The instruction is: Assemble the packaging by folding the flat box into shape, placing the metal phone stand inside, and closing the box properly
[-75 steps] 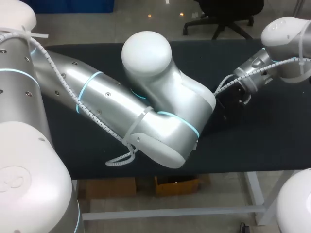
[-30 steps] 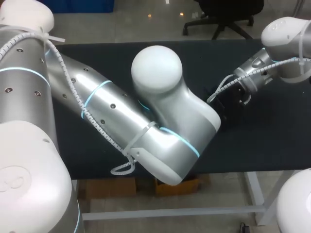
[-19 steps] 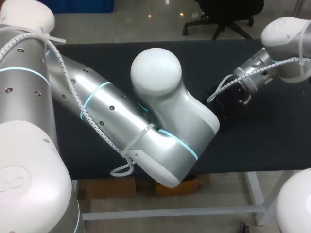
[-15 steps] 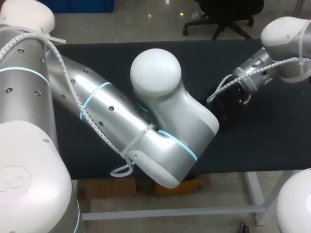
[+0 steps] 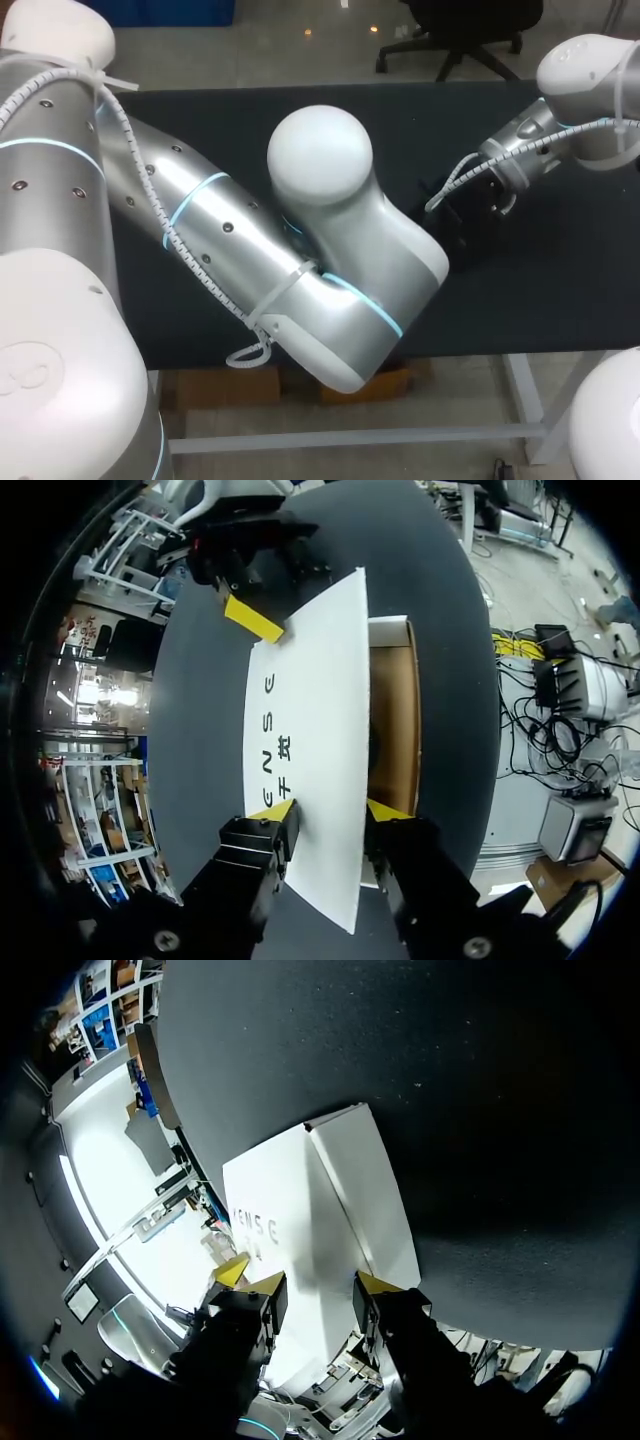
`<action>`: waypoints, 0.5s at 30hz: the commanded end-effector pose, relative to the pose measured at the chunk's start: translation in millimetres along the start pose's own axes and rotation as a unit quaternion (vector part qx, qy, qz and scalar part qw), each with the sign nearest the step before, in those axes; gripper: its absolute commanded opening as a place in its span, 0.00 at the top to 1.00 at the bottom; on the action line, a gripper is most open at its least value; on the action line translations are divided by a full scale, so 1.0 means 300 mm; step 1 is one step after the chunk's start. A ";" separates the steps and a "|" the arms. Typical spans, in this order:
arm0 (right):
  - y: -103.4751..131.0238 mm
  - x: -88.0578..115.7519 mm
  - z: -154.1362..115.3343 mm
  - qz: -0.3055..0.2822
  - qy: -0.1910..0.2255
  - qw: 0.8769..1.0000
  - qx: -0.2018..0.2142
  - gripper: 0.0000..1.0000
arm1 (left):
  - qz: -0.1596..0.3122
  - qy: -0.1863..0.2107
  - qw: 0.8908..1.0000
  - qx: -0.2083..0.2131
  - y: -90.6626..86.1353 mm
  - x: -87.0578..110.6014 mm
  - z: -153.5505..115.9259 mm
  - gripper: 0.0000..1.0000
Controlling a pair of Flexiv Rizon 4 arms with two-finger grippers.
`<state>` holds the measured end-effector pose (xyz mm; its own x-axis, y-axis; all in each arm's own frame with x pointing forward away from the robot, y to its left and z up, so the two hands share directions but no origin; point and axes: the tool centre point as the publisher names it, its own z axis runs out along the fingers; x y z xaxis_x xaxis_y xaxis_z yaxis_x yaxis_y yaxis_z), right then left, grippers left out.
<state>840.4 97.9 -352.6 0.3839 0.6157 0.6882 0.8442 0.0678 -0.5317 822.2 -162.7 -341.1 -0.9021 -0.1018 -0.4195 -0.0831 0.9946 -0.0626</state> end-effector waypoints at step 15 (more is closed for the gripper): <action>-0.002 -0.002 0.001 0.000 0.000 1.000 0.000 0.58 | 0.002 -0.003 1.000 0.000 -0.004 0.023 0.013 0.59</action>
<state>839.9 98.0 -352.7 0.3842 0.6160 0.6877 0.8438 0.0679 -0.5323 820.3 -163.2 -344.8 -0.9023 -0.0980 -0.4198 -0.0785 0.9949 -0.0635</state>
